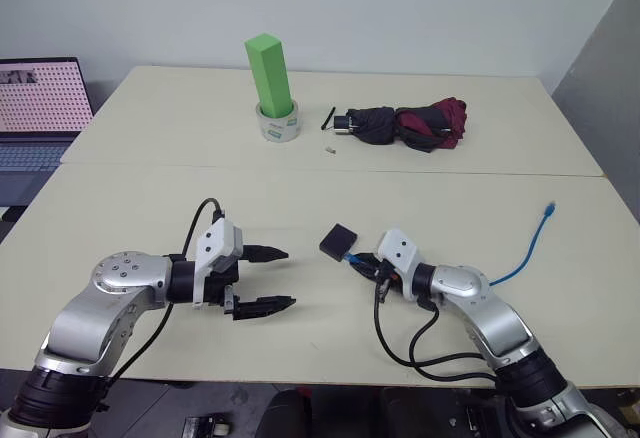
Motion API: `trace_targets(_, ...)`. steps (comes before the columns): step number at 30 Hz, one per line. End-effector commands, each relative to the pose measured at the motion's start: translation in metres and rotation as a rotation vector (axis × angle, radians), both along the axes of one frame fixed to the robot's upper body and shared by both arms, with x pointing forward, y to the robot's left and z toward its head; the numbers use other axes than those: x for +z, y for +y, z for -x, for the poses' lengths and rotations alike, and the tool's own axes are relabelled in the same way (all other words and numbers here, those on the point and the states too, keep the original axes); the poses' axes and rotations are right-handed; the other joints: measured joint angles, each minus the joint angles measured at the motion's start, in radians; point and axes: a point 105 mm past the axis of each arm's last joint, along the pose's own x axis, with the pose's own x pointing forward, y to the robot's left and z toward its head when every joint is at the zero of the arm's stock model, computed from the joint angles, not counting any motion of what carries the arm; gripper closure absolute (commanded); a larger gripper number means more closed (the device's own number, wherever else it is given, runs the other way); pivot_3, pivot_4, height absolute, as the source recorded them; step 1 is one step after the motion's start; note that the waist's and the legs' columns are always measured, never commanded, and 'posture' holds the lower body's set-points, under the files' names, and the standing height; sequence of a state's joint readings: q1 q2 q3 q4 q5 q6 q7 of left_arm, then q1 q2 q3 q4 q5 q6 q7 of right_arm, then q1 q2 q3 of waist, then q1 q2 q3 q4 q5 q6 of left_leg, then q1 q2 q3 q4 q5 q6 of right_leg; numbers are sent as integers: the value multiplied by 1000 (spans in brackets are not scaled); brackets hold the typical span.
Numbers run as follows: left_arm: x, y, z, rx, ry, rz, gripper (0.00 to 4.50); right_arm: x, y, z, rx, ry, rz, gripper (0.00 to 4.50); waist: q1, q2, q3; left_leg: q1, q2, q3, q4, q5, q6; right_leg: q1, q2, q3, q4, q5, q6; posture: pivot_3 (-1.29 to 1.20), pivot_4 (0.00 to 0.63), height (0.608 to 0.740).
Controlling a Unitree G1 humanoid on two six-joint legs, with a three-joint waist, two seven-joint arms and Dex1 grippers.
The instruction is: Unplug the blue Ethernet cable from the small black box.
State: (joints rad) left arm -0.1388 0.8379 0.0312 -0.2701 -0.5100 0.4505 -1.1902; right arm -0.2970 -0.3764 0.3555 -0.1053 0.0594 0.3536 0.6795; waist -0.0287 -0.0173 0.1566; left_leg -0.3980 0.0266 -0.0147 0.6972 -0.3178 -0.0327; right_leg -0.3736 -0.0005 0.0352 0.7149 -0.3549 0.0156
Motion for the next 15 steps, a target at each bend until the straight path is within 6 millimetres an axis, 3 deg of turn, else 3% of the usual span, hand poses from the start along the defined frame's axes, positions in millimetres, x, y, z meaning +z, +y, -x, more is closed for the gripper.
trace_targets(1,9,1,-3,7,-44,12,0,2,-7,-6,-15,-42,41,4366,0,0,0,0,0,0,0,0,0,0,0,0,0,0,0,0,150,740)
trace_targets(5,8,2,-8,34,-35,31,0,9,-8,-6,6,-103,63,4366,1,0,0,0,0,0,0,0,0,0,0,0,0,0,0,0,150,740)
trace_targets(9,11,3,-16,68,3,94,0,32,-13,-5,46,-233,93,4369,1,0,0,0,0,0,0,0,0,0,0,0,0,0,0,0,150,740)
trace_targets(15,26,-1,-30,126,172,342,0,61,-23,-6,112,-514,208,4370,-2,0,0,-1,0,0,0,0,0,-1,0,0,0,0,0,0,150,740)
